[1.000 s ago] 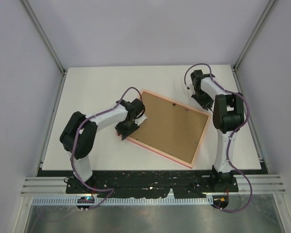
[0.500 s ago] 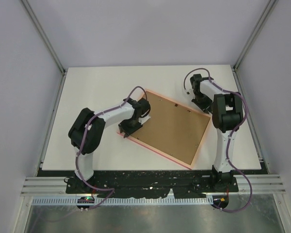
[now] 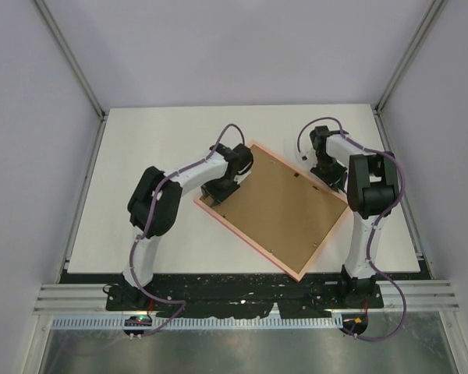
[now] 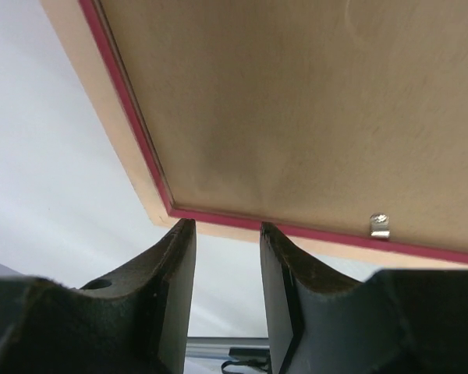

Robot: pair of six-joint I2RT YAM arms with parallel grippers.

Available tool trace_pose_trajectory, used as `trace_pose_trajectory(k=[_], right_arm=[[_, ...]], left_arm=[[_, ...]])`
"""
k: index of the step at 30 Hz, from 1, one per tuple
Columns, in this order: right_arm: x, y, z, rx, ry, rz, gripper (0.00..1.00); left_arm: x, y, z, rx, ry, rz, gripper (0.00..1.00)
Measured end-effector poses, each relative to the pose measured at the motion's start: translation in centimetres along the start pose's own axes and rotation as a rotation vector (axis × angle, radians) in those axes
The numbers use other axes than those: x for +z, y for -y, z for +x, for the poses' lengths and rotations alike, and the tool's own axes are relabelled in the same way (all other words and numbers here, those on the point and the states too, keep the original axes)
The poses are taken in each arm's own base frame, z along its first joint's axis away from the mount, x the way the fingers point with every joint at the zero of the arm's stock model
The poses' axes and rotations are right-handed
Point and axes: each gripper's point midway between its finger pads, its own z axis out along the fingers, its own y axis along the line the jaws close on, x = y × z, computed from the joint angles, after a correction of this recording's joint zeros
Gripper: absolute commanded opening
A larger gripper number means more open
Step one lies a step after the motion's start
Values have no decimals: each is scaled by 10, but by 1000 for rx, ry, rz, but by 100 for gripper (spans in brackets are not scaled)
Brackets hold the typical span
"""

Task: Take the photo out of the frame
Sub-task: Adjust the photo frame at the center of the board.

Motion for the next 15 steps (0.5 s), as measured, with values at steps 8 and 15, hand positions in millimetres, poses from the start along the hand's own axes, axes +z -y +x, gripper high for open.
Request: trace_pose_trajectory(k=[8, 15], right_arm=[[-3, -13, 0, -29, 2, -32, 8], [-4, -17, -2, -41, 1, -29, 8]], left_arm=[[-12, -12, -58, -103, 110, -8, 41], [-11, -24, -55, -152, 102, 31, 40]])
